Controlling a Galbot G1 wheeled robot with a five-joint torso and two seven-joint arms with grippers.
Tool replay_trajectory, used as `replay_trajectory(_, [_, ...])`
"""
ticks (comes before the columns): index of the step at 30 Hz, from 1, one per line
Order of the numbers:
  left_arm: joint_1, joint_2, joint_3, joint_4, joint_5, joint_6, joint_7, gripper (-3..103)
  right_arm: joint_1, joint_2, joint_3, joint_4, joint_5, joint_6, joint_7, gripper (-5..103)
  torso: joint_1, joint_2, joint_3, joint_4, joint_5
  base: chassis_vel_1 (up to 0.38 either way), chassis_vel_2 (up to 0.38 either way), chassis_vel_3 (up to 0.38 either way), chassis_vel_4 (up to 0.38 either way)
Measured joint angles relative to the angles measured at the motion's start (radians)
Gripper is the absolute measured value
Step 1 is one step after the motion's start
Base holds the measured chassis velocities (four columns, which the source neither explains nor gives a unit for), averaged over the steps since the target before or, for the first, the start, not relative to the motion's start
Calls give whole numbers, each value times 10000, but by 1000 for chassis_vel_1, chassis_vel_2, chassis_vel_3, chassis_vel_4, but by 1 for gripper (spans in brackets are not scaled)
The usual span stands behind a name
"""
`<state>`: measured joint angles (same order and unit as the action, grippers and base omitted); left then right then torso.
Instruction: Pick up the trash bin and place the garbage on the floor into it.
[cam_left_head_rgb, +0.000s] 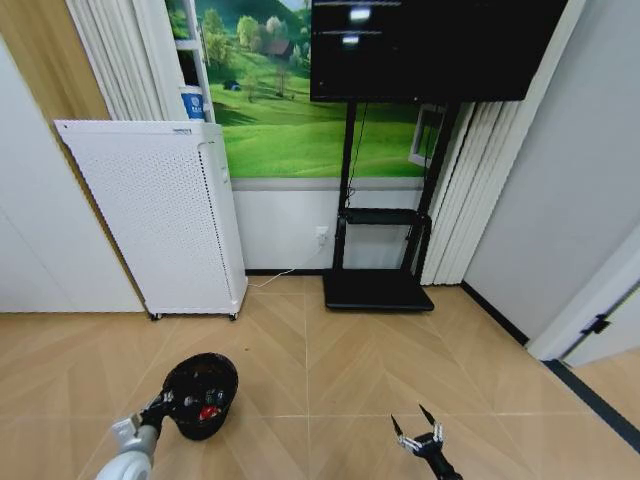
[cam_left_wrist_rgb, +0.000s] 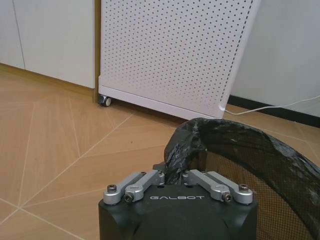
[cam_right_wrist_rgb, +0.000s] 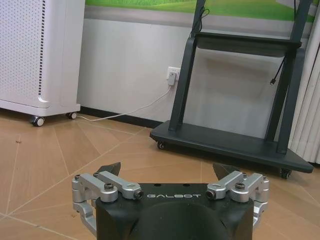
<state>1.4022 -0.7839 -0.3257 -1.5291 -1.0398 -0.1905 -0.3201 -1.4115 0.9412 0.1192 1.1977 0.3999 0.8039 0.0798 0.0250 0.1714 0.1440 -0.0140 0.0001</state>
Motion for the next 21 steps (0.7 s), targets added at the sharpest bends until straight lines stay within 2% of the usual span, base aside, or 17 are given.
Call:
replay_trajectory(3, [4, 0, -9, 24, -32, -1, 1, 15, 42, 10, -44, -56, 52, 1, -8, 100, 0, 0, -1, 0, 0, 0, 0, 0, 0])
replay_trajectory(5, [58, 1, -21, -13, -99, -1, -31, 26, 172, 11, -143, -138, 130, 2, -14, 100, 0, 0, 0, 1, -1, 0, 0, 0, 0])
replay_trajectory(6, [58, 1, -21, -13, -99, -1, -31, 26, 172, 11, -143, -138, 130, 2, -14, 100, 0, 0, 0, 1, -1, 0, 0, 0, 0])
replay_trajectory(10, [151, 69, -94, -92, -44, 9, -57, 48, 383, 10, -291, -213, 251, 2, -11, 100, -1, 0, 0, 1, 0, 0, 0, 0, 0])
replay_trajectory(11, [151, 69, -94, -92, -44, 9, -57, 48, 383, 10, -291, -213, 251, 2, -11, 100, -1, 0, 0, 1, 0, 0, 0, 0, 0])
replay_trajectory(13, [217, 95, -182, -165, -36, 31, -59, 59, 448, -4, -356, -215, 370, 2, -2, 100, 0, -2, -1, 0, -1, 0, 0, 0, 0])
replay_trajectory(14, [217, 95, -182, -165, -36, 31, -59, 59, 448, -4, -356, -215, 370, 2, -2, 100, 0, -2, -1, 0, -1, 0, 0, 0, 0])
replay_trajectory(16, [309, 126, -273, -249, -34, 51, -76, 70, 533, -19, -401, -235, 530, 1, 15, 100, 0, -2, 0, 0, -1, 0, 0, 0, 0])
replay_trajectory(18, [353, 143, -318, -294, -35, 62, -94, 70, 577, -29, -406, -240, 557, 2, 26, 100, 0, -2, -1, 0, -1, 0, 0, 0, 0])
replay_trajectory(21, [437, 195, -419, -393, -36, 80, -140, 81, 701, -88, -412, -271, 587, 1, 52, 100, 0, -2, 0, 1, -1, 0, 0, 0, 0])
